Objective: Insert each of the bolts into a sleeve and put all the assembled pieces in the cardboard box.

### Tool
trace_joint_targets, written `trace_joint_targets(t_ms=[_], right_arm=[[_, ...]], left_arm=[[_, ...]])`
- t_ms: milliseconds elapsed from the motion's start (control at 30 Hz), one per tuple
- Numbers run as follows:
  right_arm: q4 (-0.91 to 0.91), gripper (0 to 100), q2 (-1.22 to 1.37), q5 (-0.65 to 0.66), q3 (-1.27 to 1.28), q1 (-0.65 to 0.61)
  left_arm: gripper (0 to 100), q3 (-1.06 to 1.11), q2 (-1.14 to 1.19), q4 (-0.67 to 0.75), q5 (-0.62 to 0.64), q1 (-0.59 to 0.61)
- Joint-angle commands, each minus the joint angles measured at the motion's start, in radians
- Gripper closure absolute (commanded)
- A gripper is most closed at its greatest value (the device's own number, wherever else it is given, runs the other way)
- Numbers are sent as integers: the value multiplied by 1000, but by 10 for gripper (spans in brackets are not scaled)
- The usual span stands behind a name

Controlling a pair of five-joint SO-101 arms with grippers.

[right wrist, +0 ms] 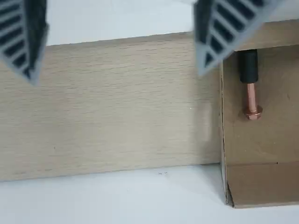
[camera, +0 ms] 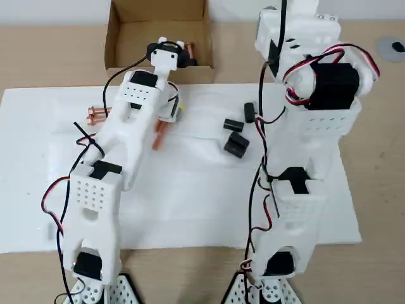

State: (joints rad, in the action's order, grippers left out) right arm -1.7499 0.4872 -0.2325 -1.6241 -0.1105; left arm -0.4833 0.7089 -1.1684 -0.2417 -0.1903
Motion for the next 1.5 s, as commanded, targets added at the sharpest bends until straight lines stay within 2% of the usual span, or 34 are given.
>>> trace_joint_targets(t_ms=[0,133,500,800,900,1100,1233,1467], right_arm=[[-3,741,-64,9,-42,16],[-5,741,-64,9,-42,16],[-32,741,-65,9,-42,16],[-32,741,-65,9,-42,10],[-32,741,-65,9,-42,10],[-32,741,-65,9,-42,10],[-35,742,-65,9,-42,10],[-37,742,-65,9,-42,10]], left_arm=[[929,-48,-10,0,-6,18],[994,-48,-10,-2,-6,20],[990,-46,-12,-9,-5,31],[985,-58,-12,-160,-11,95],[932,-83,-12,-218,-51,103],[794,-186,-12,-298,-51,98],[784,-255,-12,-371,-55,98],[786,-290,-12,-534,-166,98]])
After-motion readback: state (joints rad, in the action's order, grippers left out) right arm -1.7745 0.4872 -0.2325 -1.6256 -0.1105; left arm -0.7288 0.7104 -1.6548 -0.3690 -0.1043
